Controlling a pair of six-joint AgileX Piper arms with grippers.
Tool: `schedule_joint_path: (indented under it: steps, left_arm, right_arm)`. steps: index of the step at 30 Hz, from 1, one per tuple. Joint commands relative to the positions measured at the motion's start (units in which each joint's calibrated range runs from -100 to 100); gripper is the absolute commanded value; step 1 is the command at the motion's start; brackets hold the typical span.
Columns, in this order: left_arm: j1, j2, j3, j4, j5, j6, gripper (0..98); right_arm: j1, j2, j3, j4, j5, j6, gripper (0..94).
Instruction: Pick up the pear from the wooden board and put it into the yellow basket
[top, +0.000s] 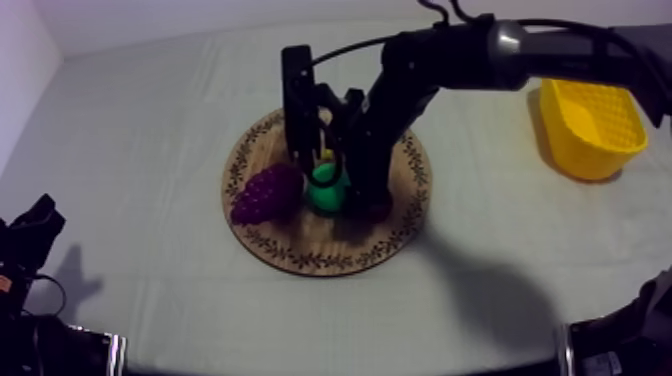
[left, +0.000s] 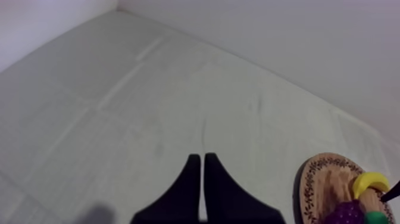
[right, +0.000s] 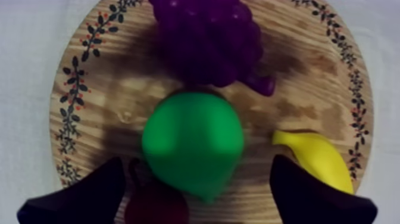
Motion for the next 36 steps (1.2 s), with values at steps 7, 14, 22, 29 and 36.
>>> schedule_joint_path:
  steps: [7, 14, 22, 29, 36]
  left_arm:
    - [-0.02, 0.02, 0.02, -0.02, 0.01, 0.02, 0.1]
    - [-0.02, 0.02, 0.02, -0.02, 0.01, 0.02, 0.1]
    - [-0.02, 0.02, 0.02, -0.02, 0.01, 0.02, 0.1]
    - [-0.02, 0.02, 0.02, -0.02, 0.01, 0.02, 0.1]
    - [-0.02, 0.02, 0.02, -0.02, 0.01, 0.02, 0.1]
  right_arm:
    - [-0.21, 2.73, -1.16, 0.49, -0.64, -0.01, 78.5]
    - [-0.77, 4.68, -2.60, 0.70, -0.76, -0.03, 77.9]
    - [-1.54, 7.48, -4.14, 0.92, -0.48, 0.10, 71.4]
    - [-1.60, 8.44, -4.61, 0.55, -0.75, 0.02, 48.4]
    - [-1.06, 7.78, -5.49, 0.68, -0.82, -0.82, 38.4]
